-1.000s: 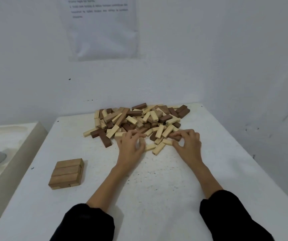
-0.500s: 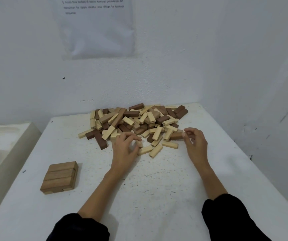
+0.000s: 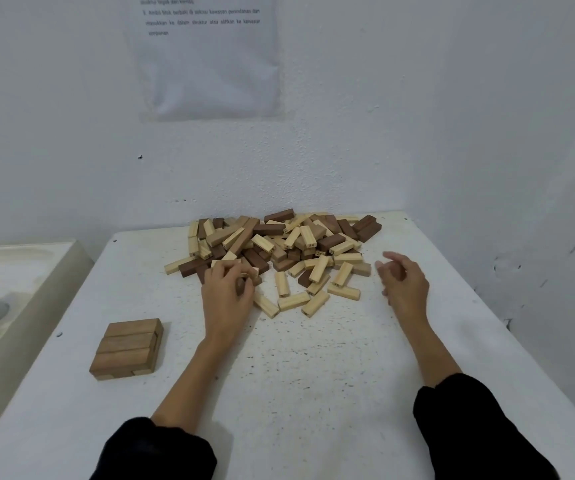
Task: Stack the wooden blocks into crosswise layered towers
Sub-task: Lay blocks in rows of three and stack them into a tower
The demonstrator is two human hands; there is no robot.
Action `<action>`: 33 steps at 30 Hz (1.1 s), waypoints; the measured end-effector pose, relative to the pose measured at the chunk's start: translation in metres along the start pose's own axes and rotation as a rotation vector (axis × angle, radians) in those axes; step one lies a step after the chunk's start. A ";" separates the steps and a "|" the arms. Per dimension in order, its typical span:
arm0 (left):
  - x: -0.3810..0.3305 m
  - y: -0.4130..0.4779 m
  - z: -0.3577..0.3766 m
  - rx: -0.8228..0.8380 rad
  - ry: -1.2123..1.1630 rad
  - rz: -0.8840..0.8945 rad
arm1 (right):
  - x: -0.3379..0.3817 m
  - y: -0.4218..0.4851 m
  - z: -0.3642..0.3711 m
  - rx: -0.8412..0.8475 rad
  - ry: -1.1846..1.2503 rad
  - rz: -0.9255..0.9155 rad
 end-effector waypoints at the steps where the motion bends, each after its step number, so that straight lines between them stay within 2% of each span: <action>1: 0.001 0.000 0.002 0.009 0.028 0.001 | 0.005 -0.001 0.007 0.021 -0.134 -0.073; 5: 0.008 -0.002 0.003 0.034 0.139 -0.030 | 0.008 -0.004 0.025 0.100 -0.377 -0.122; 8: 0.011 -0.003 0.000 0.033 0.215 -0.036 | 0.011 -0.006 0.025 0.108 -0.391 -0.138; 14: 0.011 -0.005 -0.009 -0.028 0.115 -0.124 | 0.018 -0.015 0.010 0.047 -0.114 -0.145; 20: 0.014 -0.003 -0.008 -0.026 0.123 -0.102 | 0.033 -0.039 -0.020 -0.101 0.092 -0.197; 22: 0.017 -0.005 -0.010 -0.040 0.097 -0.117 | 0.038 -0.049 -0.021 -0.064 0.086 -0.235; 28: 0.007 -0.011 -0.025 -0.142 -0.114 -0.071 | 0.051 -0.080 0.001 0.186 -0.054 -0.391; 33: -0.023 -0.030 -0.038 -0.164 -0.242 0.063 | 0.046 -0.088 -0.002 0.228 0.050 -0.288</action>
Point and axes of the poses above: each hand's wrist, its own y-axis towards the middle knuckle, its own z-axis out of the palm, x = y × z, the point moved 9 cm from there along y, towards the middle knuckle, and after that the axes turned 6 degrees about z, right-handed, at the moved point
